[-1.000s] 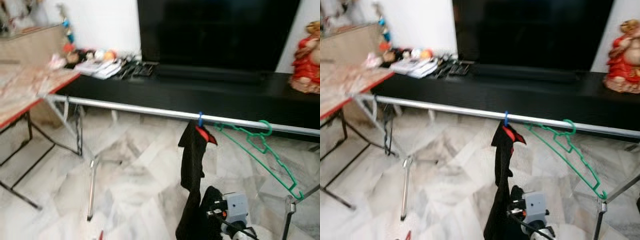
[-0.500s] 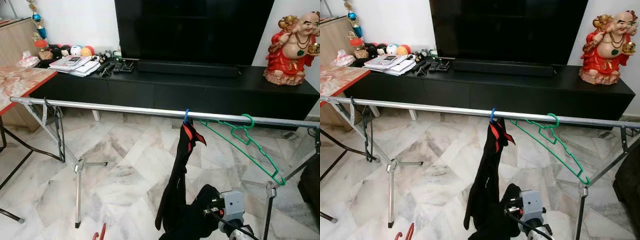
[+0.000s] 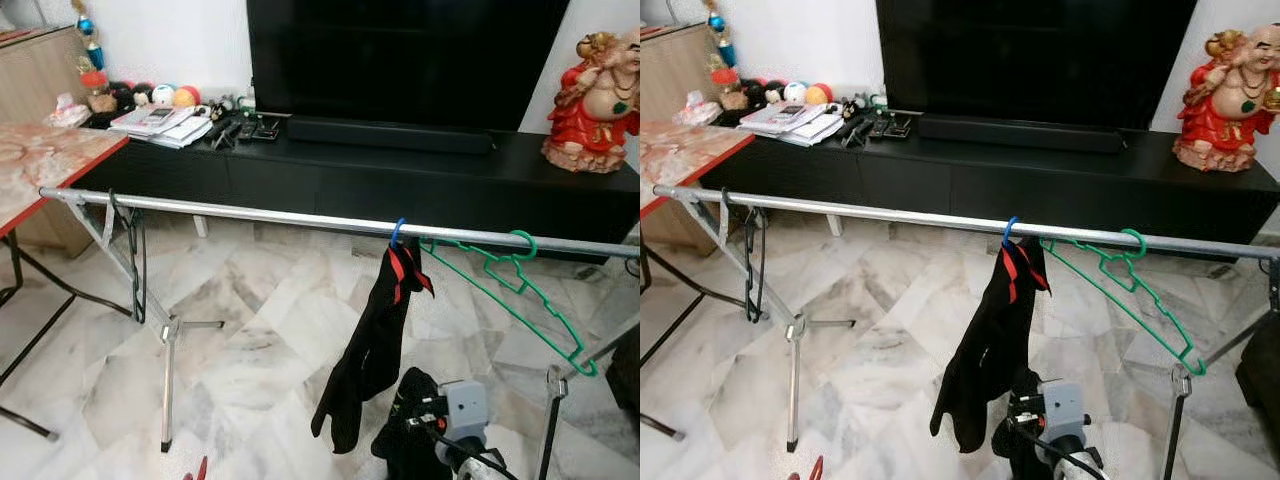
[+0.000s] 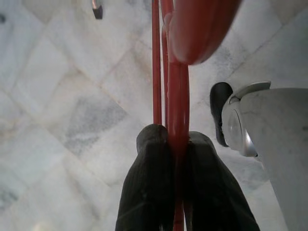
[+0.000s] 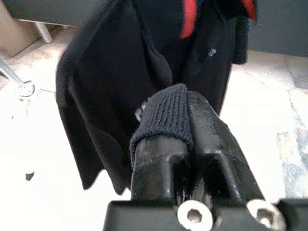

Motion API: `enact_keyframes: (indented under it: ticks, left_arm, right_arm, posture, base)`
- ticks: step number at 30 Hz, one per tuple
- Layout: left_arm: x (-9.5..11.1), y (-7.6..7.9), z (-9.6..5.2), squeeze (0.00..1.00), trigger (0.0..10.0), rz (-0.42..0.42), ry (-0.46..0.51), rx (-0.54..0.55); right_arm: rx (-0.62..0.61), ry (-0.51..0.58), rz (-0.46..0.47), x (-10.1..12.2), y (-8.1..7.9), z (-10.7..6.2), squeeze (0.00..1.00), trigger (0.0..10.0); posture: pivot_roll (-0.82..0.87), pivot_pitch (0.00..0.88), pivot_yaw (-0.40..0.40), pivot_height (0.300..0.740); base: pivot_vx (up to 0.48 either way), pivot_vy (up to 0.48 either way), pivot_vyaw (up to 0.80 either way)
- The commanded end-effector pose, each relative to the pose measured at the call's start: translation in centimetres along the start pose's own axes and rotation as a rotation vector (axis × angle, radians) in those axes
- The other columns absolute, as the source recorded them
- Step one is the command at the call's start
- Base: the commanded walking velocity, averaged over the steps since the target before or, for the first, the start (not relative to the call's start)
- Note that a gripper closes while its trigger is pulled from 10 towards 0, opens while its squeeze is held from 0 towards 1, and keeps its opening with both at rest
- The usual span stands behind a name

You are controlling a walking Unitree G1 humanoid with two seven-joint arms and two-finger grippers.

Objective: Hang hanger

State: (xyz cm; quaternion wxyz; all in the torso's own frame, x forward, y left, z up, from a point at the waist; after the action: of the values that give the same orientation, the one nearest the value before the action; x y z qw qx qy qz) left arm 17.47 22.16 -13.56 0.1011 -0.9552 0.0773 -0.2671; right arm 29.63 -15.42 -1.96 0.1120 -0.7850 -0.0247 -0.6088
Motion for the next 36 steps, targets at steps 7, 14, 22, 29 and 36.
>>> enact_keyframes:
  ticks: [7, 14, 22, 29, 36]
  left_arm:
    - [-1.9, 0.1, -0.3, 0.00, 10.0, -0.003, -0.058, -0.009]
    - [-1.7, 0.8, -0.3, 0.00, 10.0, -0.003, -0.059, -0.018]
    - [0.6, 2.1, 0.2, 0.00, 10.0, -0.002, -0.021, -0.028]
    - [2.0, 0.8, 0.4, 0.00, 10.0, -0.004, 0.007, -0.013]
    - [1.9, -1.1, 0.4, 0.00, 10.0, -0.005, 0.007, 0.003]
  right_arm:
    - [0.000, -0.010, -0.002, -0.2, -0.1, 0.0, 0.00, 10.0]
    - [-0.002, -0.021, 0.000, -0.5, 0.0, 0.0, 0.00, 10.0]
    - [-0.007, -0.043, 0.003, -1.0, 0.3, -0.1, 0.00, 10.0]
    - [-0.012, -0.062, 0.007, -1.5, 0.4, -0.3, 0.00, 10.0]
    - [-0.011, -0.066, 0.007, -1.6, 0.4, -0.3, 0.00, 10.0]
  posture:
    - [0.09, 0.042, -0.010, 0.740]
    - [0.09, 0.042, -0.011, 0.740]
    - [0.10, 0.043, -0.011, 0.740]
    - [0.10, 0.045, -0.011, 0.740]
    - [0.10, 0.047, -0.010, 0.740]
  base:
    - [0.000, 0.277, 0.00]
    - [0.000, 0.276, 0.00]
    - [0.000, 0.277, 0.00]
    - [0.000, 0.274, 0.00]
    - [0.000, 0.276, 0.00]
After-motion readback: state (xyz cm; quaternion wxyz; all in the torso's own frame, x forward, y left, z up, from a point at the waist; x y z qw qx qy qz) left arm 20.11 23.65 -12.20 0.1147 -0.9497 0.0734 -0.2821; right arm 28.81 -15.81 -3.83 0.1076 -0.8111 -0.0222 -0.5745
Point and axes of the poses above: a point about 5 cm out from each wrist's last joint towards the gripper, its own z axis pointing out of the wrist towards the gripper, its own x axis along the axis of the wrist's last joint, y = z × x, the point moved 5 cm from there along z, pointing out of the wrist towards the gripper, and after that the axes turned 8 degrees about z, right-handed, at the moved point
